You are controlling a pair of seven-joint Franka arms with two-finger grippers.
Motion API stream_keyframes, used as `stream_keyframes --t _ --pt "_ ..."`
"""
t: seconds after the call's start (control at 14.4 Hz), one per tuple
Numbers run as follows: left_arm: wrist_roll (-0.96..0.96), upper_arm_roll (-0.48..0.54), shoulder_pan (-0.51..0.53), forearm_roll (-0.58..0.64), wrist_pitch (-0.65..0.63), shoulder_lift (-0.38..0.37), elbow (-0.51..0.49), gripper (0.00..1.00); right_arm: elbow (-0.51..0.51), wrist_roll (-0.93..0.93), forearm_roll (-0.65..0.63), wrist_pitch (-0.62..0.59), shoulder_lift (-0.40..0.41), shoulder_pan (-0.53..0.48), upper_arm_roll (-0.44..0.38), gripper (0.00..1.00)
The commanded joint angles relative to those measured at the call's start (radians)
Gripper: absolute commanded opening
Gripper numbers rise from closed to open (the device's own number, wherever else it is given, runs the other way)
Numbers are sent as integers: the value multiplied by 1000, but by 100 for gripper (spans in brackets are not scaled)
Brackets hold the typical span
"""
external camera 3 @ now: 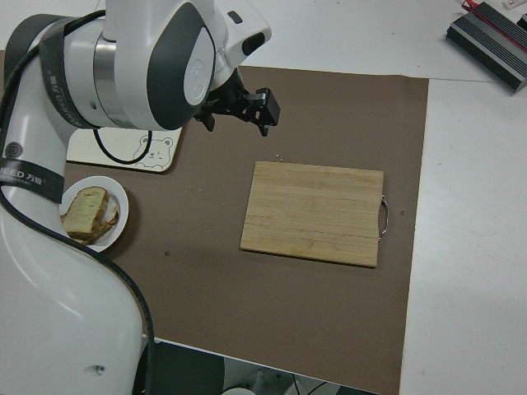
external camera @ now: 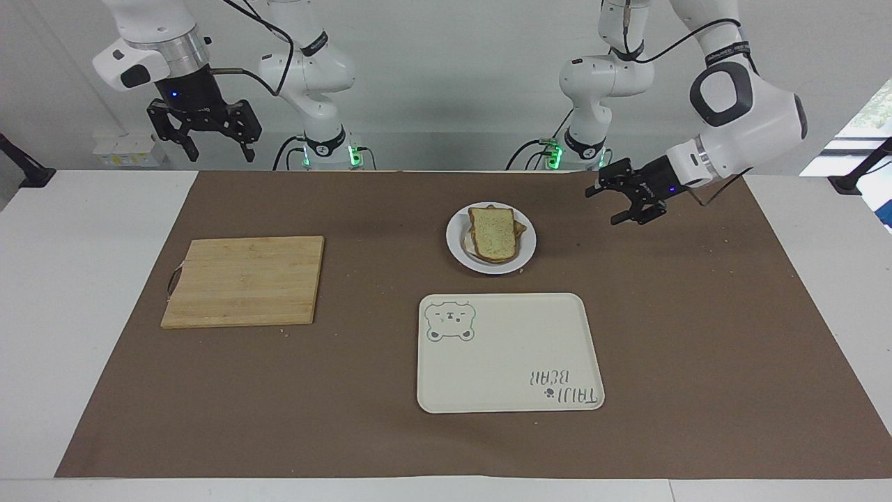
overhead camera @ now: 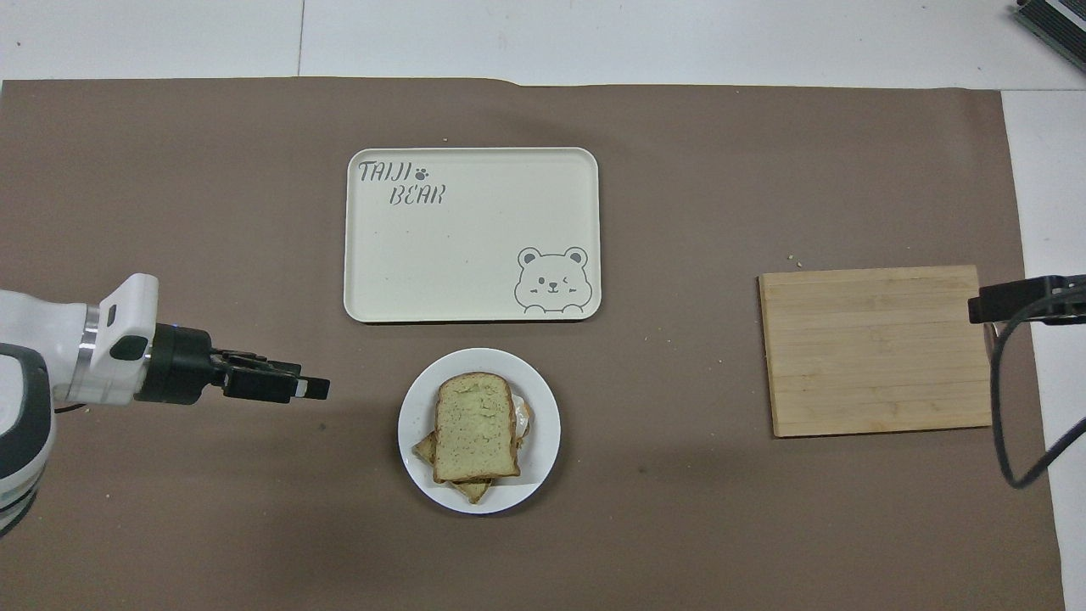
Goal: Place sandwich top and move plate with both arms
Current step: 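Reach the left gripper to the near rim of the white plate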
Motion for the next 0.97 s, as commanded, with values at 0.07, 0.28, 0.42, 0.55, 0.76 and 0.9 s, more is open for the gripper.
stream_keyframes --t 0.07,0.28,0.42,0.55,0.76,0.9 --pt "103 3 -49 -137 97 28 -124 100 5 -3 20 -13 14 -14 -2 100" --pt "230 3 -110 -298 177 103 -181 91 -11 4 37 -5 3 -13 -8 100" --pt "307 2 -117 -354 195 175 -187 76 -18 2 35 -3 -1 -11 -6 100" --pt "381 2 -117 -389 206 229 -192 68 -12 -4 23 1 3 -11 -6 100" --pt "384 2 -120 -408 215 229 -197 58 -17 -15 22 4 2 -10 -5 100" --pt "384 2 -155 -443 226 228 -198 29 -20 -13 22 4 -1 -10 -5 100"
